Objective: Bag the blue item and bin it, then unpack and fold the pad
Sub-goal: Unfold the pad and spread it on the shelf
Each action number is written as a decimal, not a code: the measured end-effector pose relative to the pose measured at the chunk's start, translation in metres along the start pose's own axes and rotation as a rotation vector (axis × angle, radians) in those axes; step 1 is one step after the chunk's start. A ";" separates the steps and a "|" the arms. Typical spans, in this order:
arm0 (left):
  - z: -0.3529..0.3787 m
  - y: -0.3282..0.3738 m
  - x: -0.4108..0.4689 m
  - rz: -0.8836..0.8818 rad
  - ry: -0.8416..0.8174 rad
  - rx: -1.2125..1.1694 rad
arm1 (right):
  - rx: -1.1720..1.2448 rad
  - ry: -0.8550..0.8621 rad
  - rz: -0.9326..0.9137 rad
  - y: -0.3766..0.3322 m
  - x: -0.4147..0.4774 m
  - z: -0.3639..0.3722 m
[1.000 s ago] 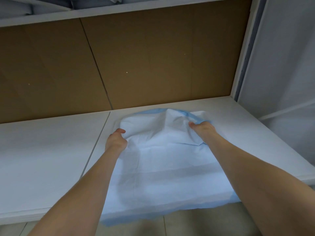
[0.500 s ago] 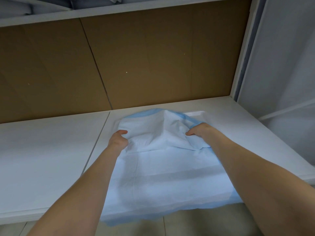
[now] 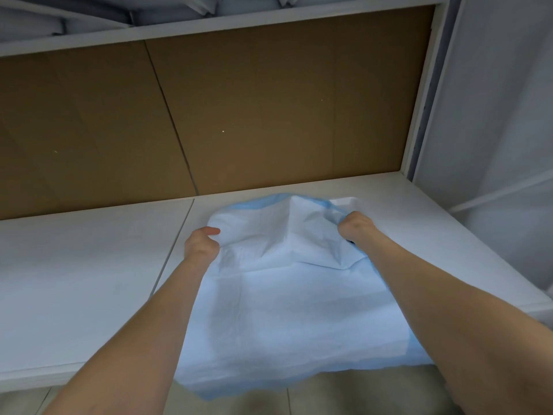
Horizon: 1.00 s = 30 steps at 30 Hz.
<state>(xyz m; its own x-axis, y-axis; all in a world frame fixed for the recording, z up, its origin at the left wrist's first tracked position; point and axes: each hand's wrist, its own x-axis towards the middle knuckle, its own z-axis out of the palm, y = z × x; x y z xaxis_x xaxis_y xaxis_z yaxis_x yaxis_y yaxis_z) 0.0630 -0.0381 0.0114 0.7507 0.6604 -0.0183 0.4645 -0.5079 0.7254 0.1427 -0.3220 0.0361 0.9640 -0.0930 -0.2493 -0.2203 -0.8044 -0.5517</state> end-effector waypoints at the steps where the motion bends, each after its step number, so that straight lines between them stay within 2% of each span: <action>1: 0.000 0.001 0.001 0.007 -0.027 -0.019 | 0.003 -0.015 0.002 0.000 0.001 0.001; 4: 0.000 0.001 0.000 -0.011 -0.099 -0.051 | -0.007 -0.019 0.001 0.000 -0.004 0.002; 7: -0.001 -0.003 0.002 -0.017 -0.106 -0.022 | -0.092 0.112 -0.046 0.000 -0.007 0.002; 10: -0.003 -0.002 0.003 0.108 0.010 0.050 | -0.141 0.265 -0.072 -0.003 -0.006 0.001; 14: -0.006 0.006 0.005 0.302 0.195 0.063 | 0.001 0.383 -0.070 -0.005 0.006 -0.001; 16: -0.007 0.008 0.013 0.343 0.209 0.041 | 0.103 0.423 -0.094 -0.009 0.014 -0.002; 18: -0.008 0.010 0.022 0.337 0.140 0.089 | 0.240 0.410 -0.168 -0.013 0.021 0.000; 20: -0.006 0.013 0.026 0.256 0.034 0.154 | 0.303 0.346 -0.232 -0.016 0.024 0.005; 26: 0.002 0.004 0.021 0.080 -0.209 0.148 | -0.015 0.264 -0.177 -0.006 0.018 0.022; 30: -0.001 0.003 0.009 0.043 -0.234 0.208 | -0.241 0.137 -0.216 0.001 0.008 0.029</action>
<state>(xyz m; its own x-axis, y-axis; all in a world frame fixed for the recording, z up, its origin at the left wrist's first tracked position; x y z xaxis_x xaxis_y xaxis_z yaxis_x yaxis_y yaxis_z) 0.0708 -0.0335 0.0144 0.8481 0.5032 -0.1659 0.4981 -0.6506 0.5732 0.1455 -0.3066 0.0101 0.9991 0.0298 -0.0287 0.0170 -0.9282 -0.3718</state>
